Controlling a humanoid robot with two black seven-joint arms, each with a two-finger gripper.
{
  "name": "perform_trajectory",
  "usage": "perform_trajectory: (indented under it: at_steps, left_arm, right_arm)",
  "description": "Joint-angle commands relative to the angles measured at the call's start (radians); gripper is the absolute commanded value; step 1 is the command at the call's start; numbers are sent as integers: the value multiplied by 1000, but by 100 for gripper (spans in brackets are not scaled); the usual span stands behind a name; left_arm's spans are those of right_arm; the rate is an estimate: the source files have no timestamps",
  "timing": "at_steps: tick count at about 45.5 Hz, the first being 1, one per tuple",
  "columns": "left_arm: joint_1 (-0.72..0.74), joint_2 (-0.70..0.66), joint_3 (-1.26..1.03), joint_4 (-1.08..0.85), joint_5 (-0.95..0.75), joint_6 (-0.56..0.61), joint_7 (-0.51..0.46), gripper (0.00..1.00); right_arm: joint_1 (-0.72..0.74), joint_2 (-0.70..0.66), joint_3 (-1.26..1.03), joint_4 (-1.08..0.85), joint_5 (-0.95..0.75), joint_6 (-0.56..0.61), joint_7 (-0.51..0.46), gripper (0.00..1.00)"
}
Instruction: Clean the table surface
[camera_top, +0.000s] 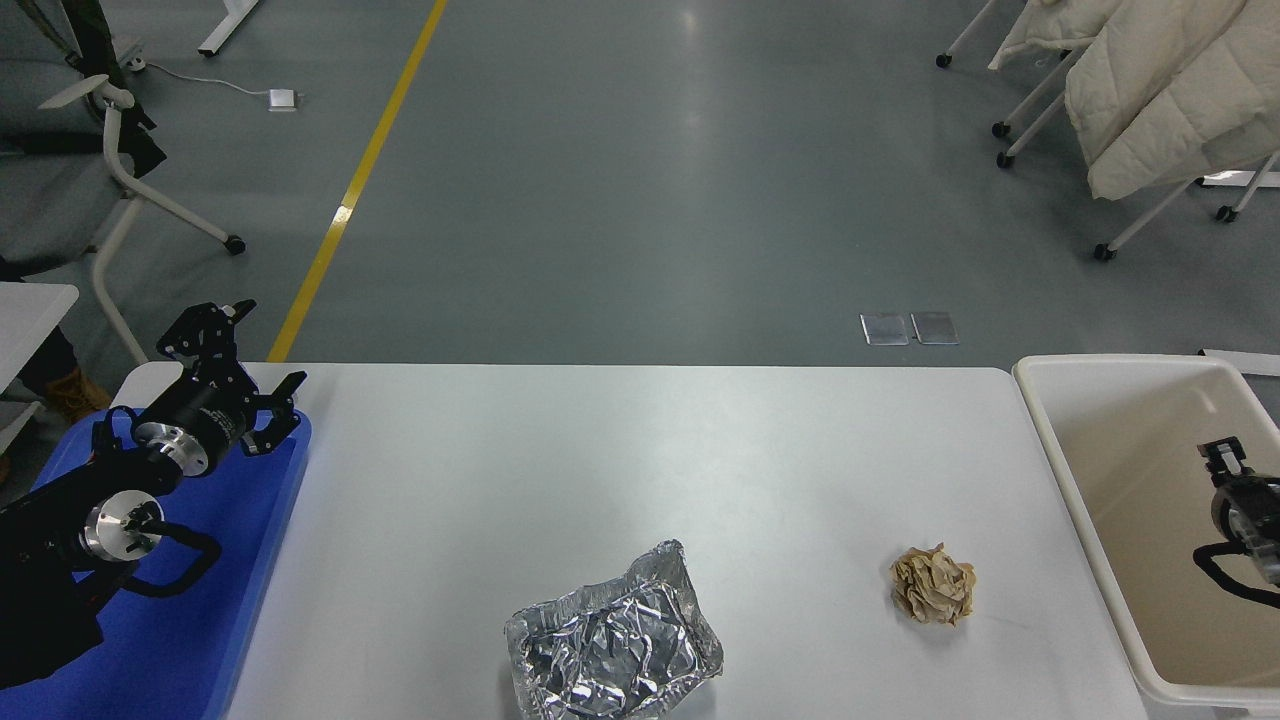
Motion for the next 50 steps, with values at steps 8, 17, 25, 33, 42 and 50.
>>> perform_trajectory:
  at_steps: [8,17,25,33,42,50]
  left_arm:
    - [0,0,0,0,0,0,0,100]
    - [0,0,0,0,0,0,0,100]
    - [0,0,0,0,0,0,0,100]
    - [0,0,0,0,0,0,0,100]
    - [0,0,0,0,0,0,0,100]
    - [0,0,0,0,0,0,0,100]
  right_arm:
    - [18,2,31,-1,-1,0,0,100]
    - [18,17,31,-3,-1,-10,0,100]
    - [21,42,31,-3,-1,-10,3,100]
    - [75,42,34,-3,-1,-2,3,100]
    - [128,17,166,-1,0,4,3,100]
    - [154,-14,294,32,0,65,3,100]
